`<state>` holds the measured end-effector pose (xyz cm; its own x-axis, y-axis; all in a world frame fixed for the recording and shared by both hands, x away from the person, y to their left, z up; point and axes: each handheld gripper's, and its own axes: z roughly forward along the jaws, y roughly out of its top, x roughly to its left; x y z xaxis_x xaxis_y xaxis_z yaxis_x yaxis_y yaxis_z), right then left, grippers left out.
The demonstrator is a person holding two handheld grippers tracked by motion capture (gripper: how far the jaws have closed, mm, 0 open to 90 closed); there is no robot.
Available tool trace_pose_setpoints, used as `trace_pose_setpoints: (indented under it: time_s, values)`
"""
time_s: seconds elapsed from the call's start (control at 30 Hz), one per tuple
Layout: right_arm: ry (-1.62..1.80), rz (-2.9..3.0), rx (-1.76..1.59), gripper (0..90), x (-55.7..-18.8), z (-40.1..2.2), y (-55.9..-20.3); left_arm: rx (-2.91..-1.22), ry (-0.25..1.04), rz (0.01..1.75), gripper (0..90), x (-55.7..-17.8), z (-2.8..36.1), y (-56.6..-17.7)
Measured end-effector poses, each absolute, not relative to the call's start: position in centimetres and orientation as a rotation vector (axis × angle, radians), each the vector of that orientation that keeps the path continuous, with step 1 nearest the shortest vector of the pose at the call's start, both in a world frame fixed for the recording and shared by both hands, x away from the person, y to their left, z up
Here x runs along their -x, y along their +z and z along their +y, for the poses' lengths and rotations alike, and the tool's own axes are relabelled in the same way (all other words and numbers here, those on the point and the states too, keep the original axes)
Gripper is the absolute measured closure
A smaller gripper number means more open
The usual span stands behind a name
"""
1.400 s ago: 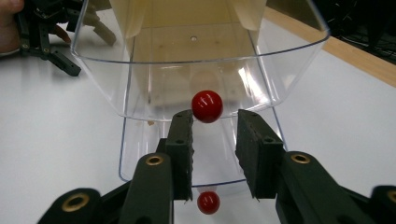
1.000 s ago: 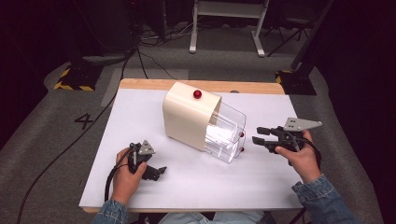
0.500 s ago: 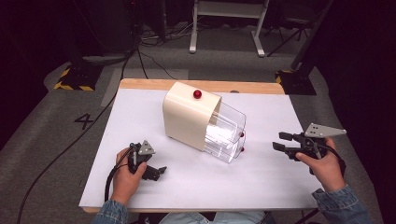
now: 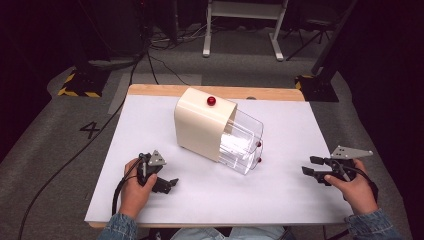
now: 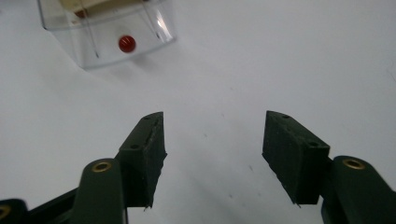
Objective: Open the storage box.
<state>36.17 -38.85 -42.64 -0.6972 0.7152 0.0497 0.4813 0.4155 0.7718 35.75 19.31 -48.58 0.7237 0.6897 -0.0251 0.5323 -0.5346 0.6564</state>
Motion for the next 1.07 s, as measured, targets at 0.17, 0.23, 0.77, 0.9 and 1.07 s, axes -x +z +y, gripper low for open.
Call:
trace_pose_setpoints:
  time_s: [0.17, 0.23, 0.77, 0.9, 1.07]
  values:
    - [1.059, 2.388, -1.067, 38.3, -36.3, -39.7, -44.5, -2.268, 0.310, 0.923, 0.0, -35.7, 19.3, -48.6]
    - [1.024, 2.390, -1.068, 37.9, -36.3, -39.9, -45.3, -2.270, 0.313, 0.921, 0.0, -35.7, 19.3, -48.6]
    - [1.016, 2.332, -1.098, 28.6, -36.2, -40.1, -48.0, -2.269, 0.311, 0.922, 0.0, -35.8, 19.3, -48.6]
    - [0.947, 2.283, -1.205, 7.9, -36.7, -40.1, -48.2, -2.267, 0.309, 0.924, 0.0, -35.7, 19.3, -48.6]
    - [0.965, 2.274, -1.209, 8.2, -36.6, -40.3, -48.2, -2.267, 0.312, 0.921, 0.0, -35.7, 19.3, -48.6]
